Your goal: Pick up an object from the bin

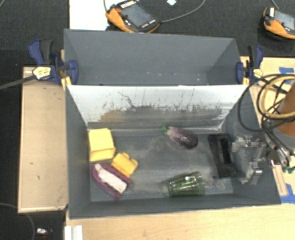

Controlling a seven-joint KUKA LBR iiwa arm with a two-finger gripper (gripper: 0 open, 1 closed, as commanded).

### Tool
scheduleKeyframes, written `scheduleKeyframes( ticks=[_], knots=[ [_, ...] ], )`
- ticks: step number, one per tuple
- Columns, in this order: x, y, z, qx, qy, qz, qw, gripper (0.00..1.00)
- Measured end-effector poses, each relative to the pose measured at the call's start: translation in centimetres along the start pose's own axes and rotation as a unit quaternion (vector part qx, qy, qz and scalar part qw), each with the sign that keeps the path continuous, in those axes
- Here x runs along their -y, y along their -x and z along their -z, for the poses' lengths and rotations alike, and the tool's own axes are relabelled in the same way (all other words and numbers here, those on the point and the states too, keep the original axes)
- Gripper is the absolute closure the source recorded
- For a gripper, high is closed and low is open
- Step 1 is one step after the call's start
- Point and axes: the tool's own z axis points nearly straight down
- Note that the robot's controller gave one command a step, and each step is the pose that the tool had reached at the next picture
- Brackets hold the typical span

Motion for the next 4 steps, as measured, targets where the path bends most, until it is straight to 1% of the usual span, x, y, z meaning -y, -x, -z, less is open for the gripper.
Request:
scheduleKeyframes(
  ticks=[1, 2, 3, 4],
  knots=[
    [0.0, 0.2, 0.3, 0.0035, -0.001, 0.003, 1.0000, 0.00],
    [-3.3, 4.4, -8.8, 0.0071, 0.001, -0.309, 0.9509, 0.00],
    [0.6, 1.2, -0.3, 0.0075, 0.000, -0.393, 0.9194, 0.00],
    [-1.4, 2.9, -6.5, 0.0056, 0.004, -0.462, 0.8869, 0.00]
  ],
)
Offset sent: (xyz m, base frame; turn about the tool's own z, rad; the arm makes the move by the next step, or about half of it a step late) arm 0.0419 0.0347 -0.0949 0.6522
